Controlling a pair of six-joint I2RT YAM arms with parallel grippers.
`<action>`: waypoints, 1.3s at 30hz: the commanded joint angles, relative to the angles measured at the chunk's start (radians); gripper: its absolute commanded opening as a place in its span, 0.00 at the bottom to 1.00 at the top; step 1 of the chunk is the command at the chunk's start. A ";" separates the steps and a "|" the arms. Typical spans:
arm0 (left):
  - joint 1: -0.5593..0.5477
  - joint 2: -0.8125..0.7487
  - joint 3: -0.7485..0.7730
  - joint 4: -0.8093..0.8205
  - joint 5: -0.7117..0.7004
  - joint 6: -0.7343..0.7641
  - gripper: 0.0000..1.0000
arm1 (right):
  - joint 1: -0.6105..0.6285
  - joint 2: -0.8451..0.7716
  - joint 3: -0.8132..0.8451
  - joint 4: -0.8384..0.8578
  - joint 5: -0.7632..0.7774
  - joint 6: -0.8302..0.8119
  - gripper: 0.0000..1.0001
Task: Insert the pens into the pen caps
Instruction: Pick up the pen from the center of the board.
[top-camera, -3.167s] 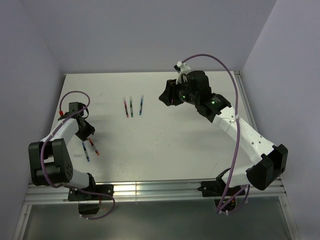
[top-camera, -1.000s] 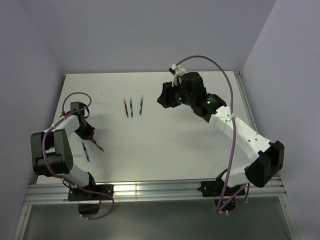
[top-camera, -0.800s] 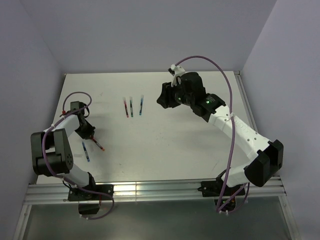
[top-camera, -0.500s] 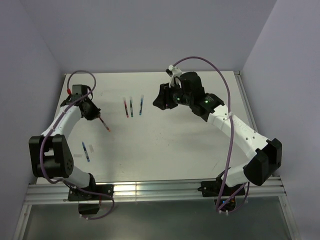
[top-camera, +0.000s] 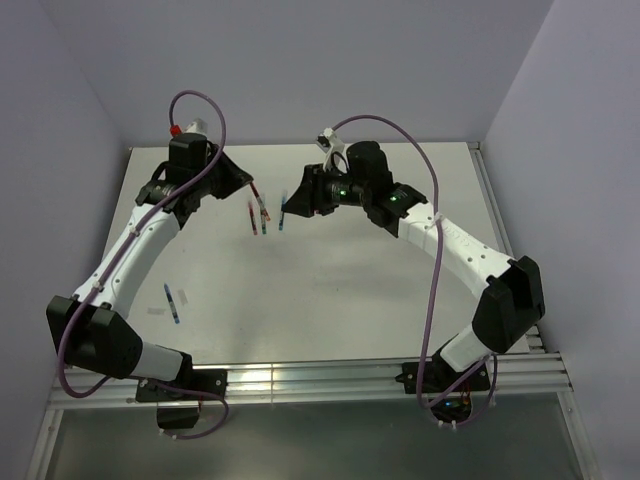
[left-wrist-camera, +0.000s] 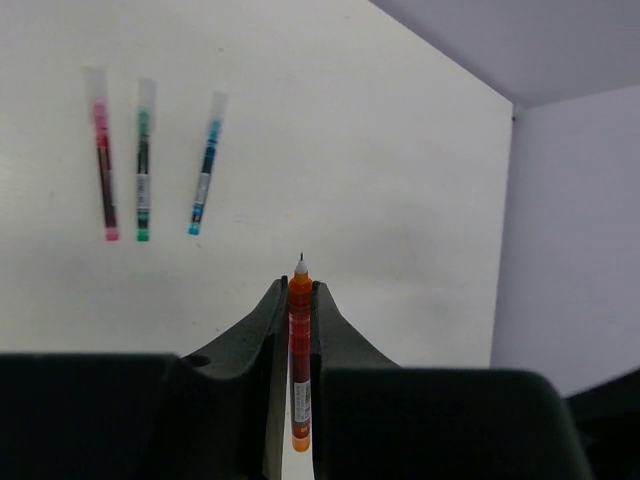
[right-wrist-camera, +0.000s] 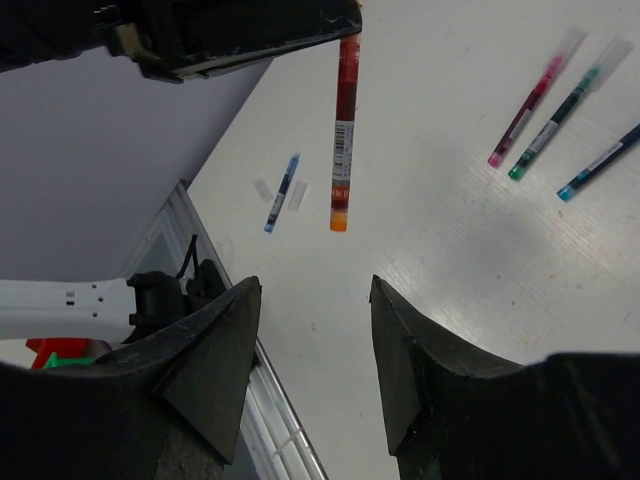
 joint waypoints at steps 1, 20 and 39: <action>-0.025 -0.012 0.059 0.056 0.054 -0.029 0.00 | 0.012 0.015 0.014 0.089 -0.023 0.038 0.56; -0.089 0.004 0.093 0.104 0.111 -0.044 0.00 | 0.049 0.118 0.109 0.060 0.037 0.046 0.58; -0.144 0.011 0.090 0.139 0.118 -0.047 0.00 | 0.050 0.126 0.110 0.045 0.051 0.046 0.47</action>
